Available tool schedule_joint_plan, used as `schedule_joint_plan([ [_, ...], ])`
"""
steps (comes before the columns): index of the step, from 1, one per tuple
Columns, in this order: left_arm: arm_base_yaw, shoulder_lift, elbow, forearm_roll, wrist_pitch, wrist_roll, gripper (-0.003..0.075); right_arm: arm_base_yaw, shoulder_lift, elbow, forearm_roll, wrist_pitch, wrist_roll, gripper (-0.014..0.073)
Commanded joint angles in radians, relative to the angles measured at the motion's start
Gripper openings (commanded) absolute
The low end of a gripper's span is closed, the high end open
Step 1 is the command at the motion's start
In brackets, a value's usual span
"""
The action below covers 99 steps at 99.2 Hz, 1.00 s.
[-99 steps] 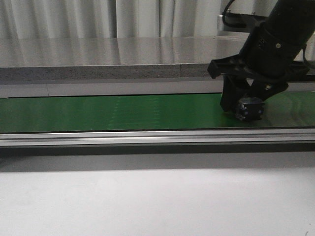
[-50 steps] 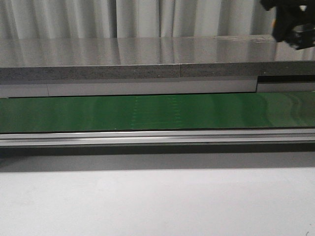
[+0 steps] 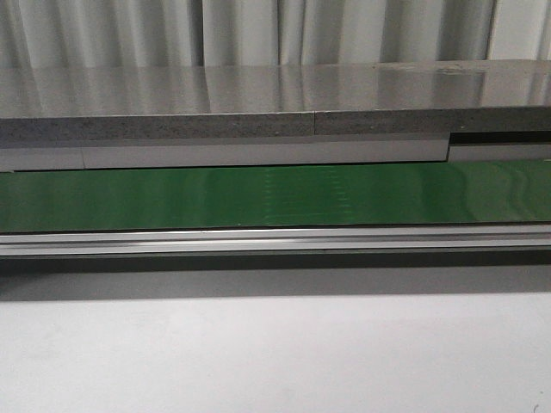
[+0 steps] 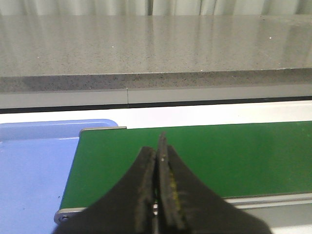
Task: Move button from left to right
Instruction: 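Lower the button into the green tray and open the right gripper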
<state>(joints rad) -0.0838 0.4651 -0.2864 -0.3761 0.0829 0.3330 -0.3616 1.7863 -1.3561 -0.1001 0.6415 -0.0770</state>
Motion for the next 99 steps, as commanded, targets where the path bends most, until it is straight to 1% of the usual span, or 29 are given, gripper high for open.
schedule_joint_plan([
  [1,-0.010,0.003,-0.030,-0.008,-0.083,0.001,-0.0020,-0.015,-0.005,-0.035,-0.009,-0.026,-0.009,0.0141],
  [17,-0.010,0.003,-0.030,-0.008,-0.083,0.001,-0.0020,-0.014,0.055,-0.035,0.001,-0.025,-0.009,0.0145],
  [36,-0.010,0.003,-0.030,-0.008,-0.083,0.001,-0.0020,-0.014,0.073,-0.035,0.028,-0.026,-0.008,0.0153],
  [46,-0.010,0.003,-0.030,-0.008,-0.083,0.001,-0.0020,-0.014,0.074,-0.035,0.054,-0.026,-0.008,0.0214],
  [47,-0.010,0.003,-0.030,-0.008,-0.083,0.001,-0.0020,-0.014,0.074,-0.035,0.056,-0.026,-0.008,0.0234],
  [48,-0.010,0.003,-0.030,-0.008,-0.083,0.001,-0.0020,-0.014,0.074,-0.035,0.057,-0.026,-0.008,0.0234],
  [58,-0.010,0.003,-0.030,-0.008,-0.083,0.001,-0.0020,-0.014,0.074,-0.035,0.059,-0.026,-0.008,0.0344],
  [72,-0.010,0.003,-0.030,-0.008,-0.083,0.001,-0.0020,-0.014,0.074,-0.035,0.060,-0.026,-0.007,0.0459],
  [82,-0.010,0.003,-0.030,-0.008,-0.083,0.001,-0.0020,-0.014,0.074,-0.035,0.060,-0.027,-0.007,0.0495],
  [99,-0.010,0.003,-0.030,-0.008,-0.083,0.001,-0.0020,-0.015,0.074,-0.035,0.059,-0.026,0.007,0.0494],
])
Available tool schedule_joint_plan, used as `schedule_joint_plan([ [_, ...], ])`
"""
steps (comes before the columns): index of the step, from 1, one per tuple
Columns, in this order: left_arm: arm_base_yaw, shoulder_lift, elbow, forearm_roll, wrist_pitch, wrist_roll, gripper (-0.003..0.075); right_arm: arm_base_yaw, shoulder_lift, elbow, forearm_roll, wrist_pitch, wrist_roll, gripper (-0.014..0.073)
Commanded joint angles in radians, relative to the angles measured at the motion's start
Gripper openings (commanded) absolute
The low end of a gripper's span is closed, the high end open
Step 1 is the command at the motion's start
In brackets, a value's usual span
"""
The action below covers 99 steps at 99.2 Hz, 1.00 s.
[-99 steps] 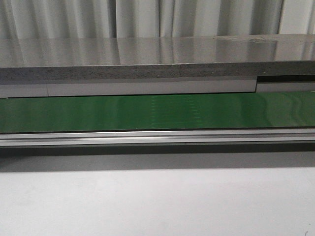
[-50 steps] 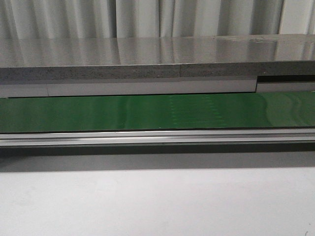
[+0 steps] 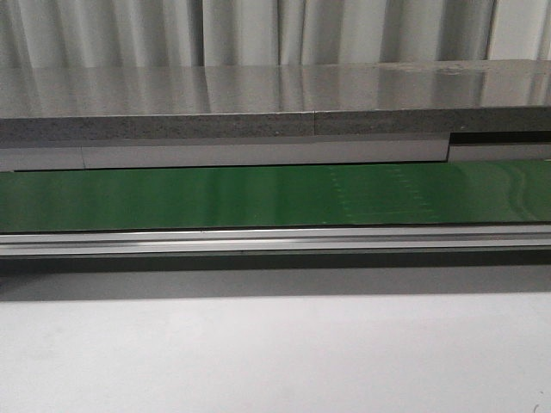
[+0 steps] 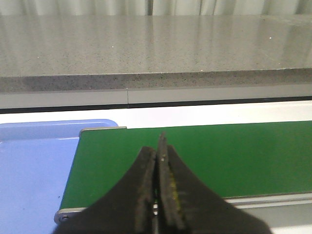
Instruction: Move button from left to right
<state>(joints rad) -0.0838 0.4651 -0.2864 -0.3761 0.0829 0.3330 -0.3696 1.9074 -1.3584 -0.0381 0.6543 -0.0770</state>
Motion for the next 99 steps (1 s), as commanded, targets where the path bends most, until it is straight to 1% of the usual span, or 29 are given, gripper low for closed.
schedule_joint_plan([
  [1,-0.010,0.003,-0.030,-0.008,-0.083,0.001,-0.0020,-0.007,-0.048,-0.032,-0.003,-0.038,0.010,0.0494],
  [18,-0.010,0.003,-0.030,-0.008,-0.083,0.001,-0.0020,-0.006,-0.088,-0.034,0.003,-0.049,0.034,0.0487],
  [36,-0.010,0.003,-0.030,-0.008,-0.083,0.001,-0.0020,0.015,-0.209,-0.034,0.038,-0.108,0.034,0.0487],
  [51,-0.010,0.003,-0.030,-0.008,-0.083,0.001,-0.0020,0.075,-0.325,-0.031,0.078,-0.143,0.034,0.0486],
  [64,-0.010,0.003,-0.030,-0.008,-0.083,0.001,-0.0020,0.148,-0.431,-0.008,0.080,-0.179,0.034,0.0486],
  [83,-0.010,0.003,-0.030,-0.008,-0.083,0.001,-0.0020,0.253,-0.599,0.112,0.080,-0.256,0.034,0.0486],
  [99,-0.010,0.003,-0.030,-0.008,-0.083,0.001,-0.0020,0.317,-0.755,0.289,0.087,-0.345,0.034,0.0486],
])
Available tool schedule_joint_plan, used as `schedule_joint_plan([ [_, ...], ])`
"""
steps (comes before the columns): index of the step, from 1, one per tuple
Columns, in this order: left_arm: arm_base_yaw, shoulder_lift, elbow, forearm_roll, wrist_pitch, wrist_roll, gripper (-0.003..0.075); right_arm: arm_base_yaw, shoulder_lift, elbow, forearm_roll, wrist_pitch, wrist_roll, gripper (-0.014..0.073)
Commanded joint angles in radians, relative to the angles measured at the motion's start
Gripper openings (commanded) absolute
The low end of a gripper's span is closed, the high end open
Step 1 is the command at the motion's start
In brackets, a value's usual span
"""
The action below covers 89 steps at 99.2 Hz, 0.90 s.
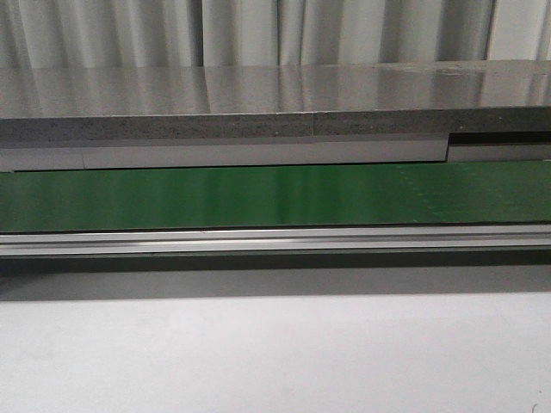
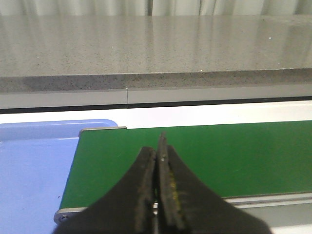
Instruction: Move button from left to right
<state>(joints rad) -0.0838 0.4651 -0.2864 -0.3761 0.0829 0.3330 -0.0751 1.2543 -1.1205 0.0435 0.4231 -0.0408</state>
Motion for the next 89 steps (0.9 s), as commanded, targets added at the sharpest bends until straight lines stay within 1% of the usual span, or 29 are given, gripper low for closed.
schedule_joint_plan([
  [1,-0.010,0.003,-0.030,-0.008,-0.083,0.001,-0.0020,0.027,-0.109,0.068,0.005,-0.121,-0.003,0.0486],
  [29,-0.010,0.003,-0.030,-0.008,-0.083,0.001,-0.0020,0.077,-0.410,0.414,0.016,-0.241,-0.003,0.0486],
  [41,-0.010,0.003,-0.030,-0.008,-0.083,0.001,-0.0020,0.077,-0.545,0.530,0.025,-0.256,-0.003,0.0486],
  [46,-0.010,0.003,-0.030,-0.008,-0.083,0.001,-0.0020,0.077,-0.600,0.568,0.028,-0.254,-0.003,0.0471],
  [53,-0.010,0.003,-0.030,-0.008,-0.083,0.001,-0.0020,0.077,-0.674,0.617,0.031,-0.254,-0.003,0.0401],
  [60,-0.010,0.003,-0.030,-0.008,-0.083,0.001,-0.0020,0.077,-0.741,0.652,0.031,-0.255,-0.003,0.0293],
  [67,-0.010,0.003,-0.030,-0.008,-0.083,0.001,-0.0020,0.077,-0.796,0.675,0.031,-0.255,-0.003,0.0167],
  [77,-0.010,0.003,-0.030,-0.008,-0.083,0.001,-0.0020,0.077,-0.842,0.687,0.032,-0.249,-0.003,0.0029],
  [86,-0.010,0.003,-0.030,-0.008,-0.083,0.001,-0.0020,0.077,-0.848,0.687,0.032,-0.242,-0.003,-0.0062],
  [89,-0.010,0.003,-0.030,-0.008,-0.083,0.001,-0.0020,0.077,-0.848,0.687,0.032,-0.242,-0.003,-0.0073],
])
